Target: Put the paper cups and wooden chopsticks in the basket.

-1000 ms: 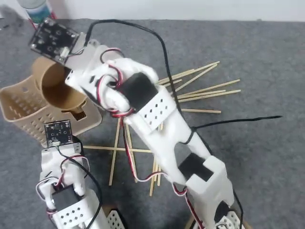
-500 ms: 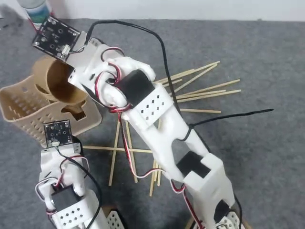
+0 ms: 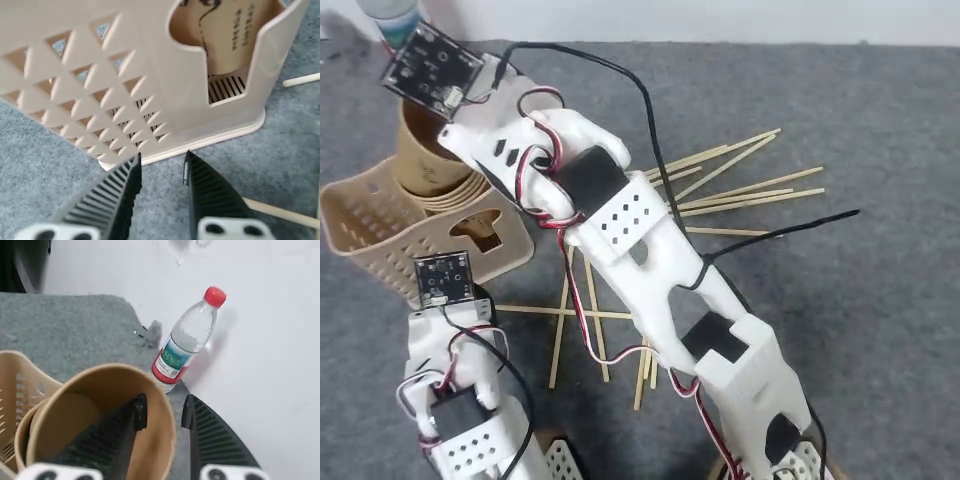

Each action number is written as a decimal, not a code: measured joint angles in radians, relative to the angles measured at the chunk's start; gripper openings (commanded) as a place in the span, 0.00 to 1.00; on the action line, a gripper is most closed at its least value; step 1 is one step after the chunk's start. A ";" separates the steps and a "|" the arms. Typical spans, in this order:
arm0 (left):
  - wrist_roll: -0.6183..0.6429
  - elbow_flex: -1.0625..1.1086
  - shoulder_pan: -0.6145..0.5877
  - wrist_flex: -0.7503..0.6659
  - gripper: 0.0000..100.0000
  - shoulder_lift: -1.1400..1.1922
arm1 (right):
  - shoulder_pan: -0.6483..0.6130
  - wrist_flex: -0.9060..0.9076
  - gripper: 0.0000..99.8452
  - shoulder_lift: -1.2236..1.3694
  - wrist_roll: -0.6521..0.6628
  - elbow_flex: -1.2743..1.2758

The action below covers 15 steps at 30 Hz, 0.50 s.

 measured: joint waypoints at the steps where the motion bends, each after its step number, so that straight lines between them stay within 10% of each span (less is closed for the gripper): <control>1: 0.000 0.000 0.000 0.000 0.14 0.000 | 0.000 -0.002 0.12 0.000 0.000 0.000; 15: 0.000 0.000 -0.002 0.000 0.14 0.000 | 0.124 0.210 0.12 -0.002 0.000 -0.250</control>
